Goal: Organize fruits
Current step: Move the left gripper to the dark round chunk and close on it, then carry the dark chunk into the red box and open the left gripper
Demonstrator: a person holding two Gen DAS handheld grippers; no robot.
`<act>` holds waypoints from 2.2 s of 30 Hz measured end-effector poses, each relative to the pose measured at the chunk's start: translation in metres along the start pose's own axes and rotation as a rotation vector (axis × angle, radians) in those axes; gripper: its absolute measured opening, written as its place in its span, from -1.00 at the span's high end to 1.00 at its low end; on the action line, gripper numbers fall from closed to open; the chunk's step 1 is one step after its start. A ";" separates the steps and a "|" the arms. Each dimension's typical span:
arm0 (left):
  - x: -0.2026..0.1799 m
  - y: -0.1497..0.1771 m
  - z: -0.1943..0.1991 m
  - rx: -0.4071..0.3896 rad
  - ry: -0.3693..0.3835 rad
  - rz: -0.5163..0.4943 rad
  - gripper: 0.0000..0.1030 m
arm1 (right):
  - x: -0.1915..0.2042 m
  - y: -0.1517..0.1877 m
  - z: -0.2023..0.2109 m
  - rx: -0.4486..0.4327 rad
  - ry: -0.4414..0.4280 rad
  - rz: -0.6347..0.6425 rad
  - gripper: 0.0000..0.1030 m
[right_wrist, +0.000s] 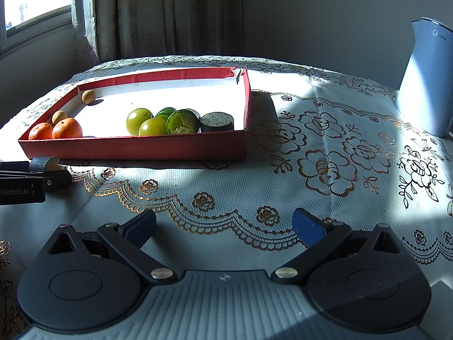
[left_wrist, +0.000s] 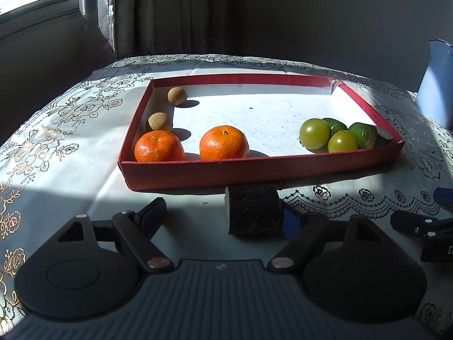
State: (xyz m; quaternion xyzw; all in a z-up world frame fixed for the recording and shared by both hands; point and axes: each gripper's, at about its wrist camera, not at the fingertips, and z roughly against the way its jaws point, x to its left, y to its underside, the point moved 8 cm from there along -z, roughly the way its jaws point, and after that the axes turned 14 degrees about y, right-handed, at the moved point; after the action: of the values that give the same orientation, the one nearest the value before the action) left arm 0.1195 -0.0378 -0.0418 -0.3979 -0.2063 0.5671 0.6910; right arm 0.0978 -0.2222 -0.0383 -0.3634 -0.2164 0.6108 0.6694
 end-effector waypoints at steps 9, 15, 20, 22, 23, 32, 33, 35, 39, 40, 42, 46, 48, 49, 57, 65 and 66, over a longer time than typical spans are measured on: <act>-0.009 0.000 0.003 -0.025 0.014 -0.040 0.18 | 0.000 0.000 0.000 0.000 0.000 0.000 -1.00; -0.014 0.000 0.004 -0.029 0.021 -0.063 0.41 | 0.000 0.000 0.000 0.000 0.000 0.000 -1.00; -0.013 0.001 0.010 -0.047 0.025 -0.062 0.42 | 0.000 0.000 0.000 0.000 0.000 0.000 -1.00; -0.013 0.002 0.015 -0.062 0.028 -0.065 0.42 | 0.000 0.000 0.000 0.000 0.000 0.000 -1.00; -0.013 0.001 0.018 -0.072 0.030 -0.065 0.42 | 0.000 0.000 0.000 0.000 0.000 0.000 -1.00; -0.020 -0.030 0.047 -0.164 0.013 -0.097 0.42 | 0.000 0.000 0.000 0.000 0.000 0.000 -1.00; -0.022 -0.035 0.047 -0.170 0.012 -0.104 0.42 | 0.000 0.000 0.000 0.000 0.000 0.000 -1.00; -0.026 -0.042 0.044 -0.173 0.010 -0.116 0.42 | 0.000 0.000 0.000 0.000 0.000 0.000 -1.00; -0.036 -0.052 0.028 -0.160 0.007 -0.135 0.42 | 0.000 0.000 0.000 0.000 0.000 0.000 -1.00; -0.036 -0.055 0.023 -0.153 0.009 -0.132 0.42 | 0.000 0.000 0.000 0.000 0.000 0.000 -1.00; -0.036 -0.059 0.012 -0.141 0.010 -0.123 0.42 | 0.000 0.000 0.000 0.000 0.000 0.000 -1.00; -0.033 -0.072 -0.007 -0.129 0.002 -0.110 0.42 | 0.000 0.000 0.000 0.000 0.000 0.001 -1.00; -0.034 -0.078 -0.017 -0.127 0.006 -0.103 0.42 | 0.002 0.000 -0.001 0.000 0.000 0.001 -1.00; -0.035 -0.080 -0.021 -0.123 0.012 -0.101 0.42 | 0.002 0.000 -0.001 0.000 0.000 0.002 -1.00; -0.037 -0.088 -0.062 -0.071 0.032 -0.074 0.42 | 0.002 0.000 0.000 0.000 0.000 0.002 -1.00; -0.024 -0.081 -0.085 -0.023 0.019 -0.035 0.41 | 0.002 -0.001 -0.001 0.001 -0.004 0.001 -1.00; -0.024 -0.080 -0.086 -0.019 0.019 -0.032 0.41 | 0.002 -0.001 -0.001 0.001 -0.005 0.001 -1.00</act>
State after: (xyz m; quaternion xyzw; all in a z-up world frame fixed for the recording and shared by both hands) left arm 0.2260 -0.0906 -0.0266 -0.4064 -0.2117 0.5501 0.6982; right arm 0.0996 -0.2203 -0.0383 -0.3617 -0.2173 0.6122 0.6687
